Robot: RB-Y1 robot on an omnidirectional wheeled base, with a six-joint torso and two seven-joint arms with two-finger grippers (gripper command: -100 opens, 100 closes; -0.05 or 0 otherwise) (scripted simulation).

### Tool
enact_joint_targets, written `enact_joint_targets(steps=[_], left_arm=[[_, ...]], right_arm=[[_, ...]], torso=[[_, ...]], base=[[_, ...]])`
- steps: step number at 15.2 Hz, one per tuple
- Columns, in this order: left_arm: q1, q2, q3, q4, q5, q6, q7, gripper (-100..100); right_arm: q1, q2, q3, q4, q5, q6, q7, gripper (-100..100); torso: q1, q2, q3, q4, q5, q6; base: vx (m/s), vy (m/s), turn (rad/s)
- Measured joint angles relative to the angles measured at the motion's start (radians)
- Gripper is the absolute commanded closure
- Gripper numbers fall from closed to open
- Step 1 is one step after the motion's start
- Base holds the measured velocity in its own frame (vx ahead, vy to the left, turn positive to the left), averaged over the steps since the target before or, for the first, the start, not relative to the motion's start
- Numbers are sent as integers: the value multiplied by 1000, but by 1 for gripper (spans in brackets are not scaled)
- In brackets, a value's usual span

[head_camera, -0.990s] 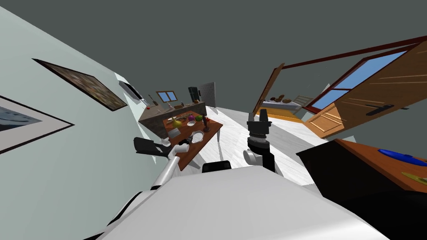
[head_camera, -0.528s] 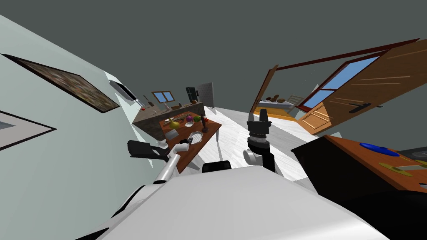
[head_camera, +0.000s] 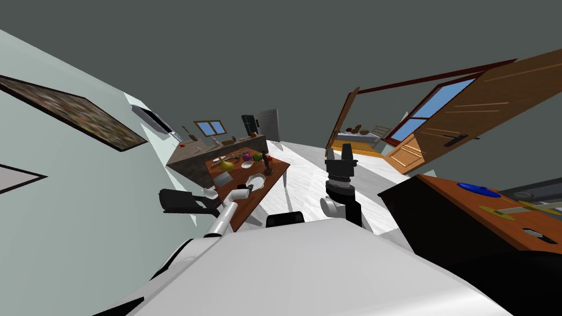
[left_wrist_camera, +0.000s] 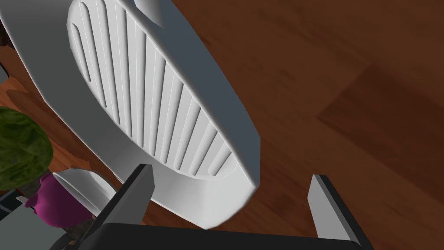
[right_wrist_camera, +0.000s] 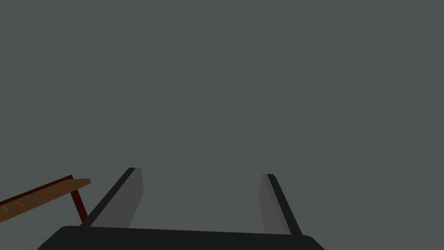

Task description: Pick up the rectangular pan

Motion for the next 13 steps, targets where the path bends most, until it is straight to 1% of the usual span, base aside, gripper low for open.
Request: enact_joint_targets(steps=[4, 5, 10, 13], left_arm=[[5, -15, -1, 43, -17, -49, 9, -100], [5, -16, -1, 46, -18, -54, 9, 100], [6, -16, -2, 47, -18, -54, 8, 100], [5, -3, -1, 7, -4, -17, 3, 100]], right_arm=[[0, 0, 0, 0, 0, 0, 0, 0], [0, 0, 0, 0, 0, 0, 0, 0], [0, 0, 0, 0, 0, 0, 0, 0], [0, 0, 0, 0, 0, 0, 0, 0]], torso=[[2, -2, -1, -1, 0, 0], [1, -2, -1, 0, 0, 0], [-1, 1, 1, 1, 0, 0], [-3, 5, 3, 2, -1, -1]], base=[[47, 27, -25], [10, 6, -1], [-4, -3, 7], [-47, -31, 40]])
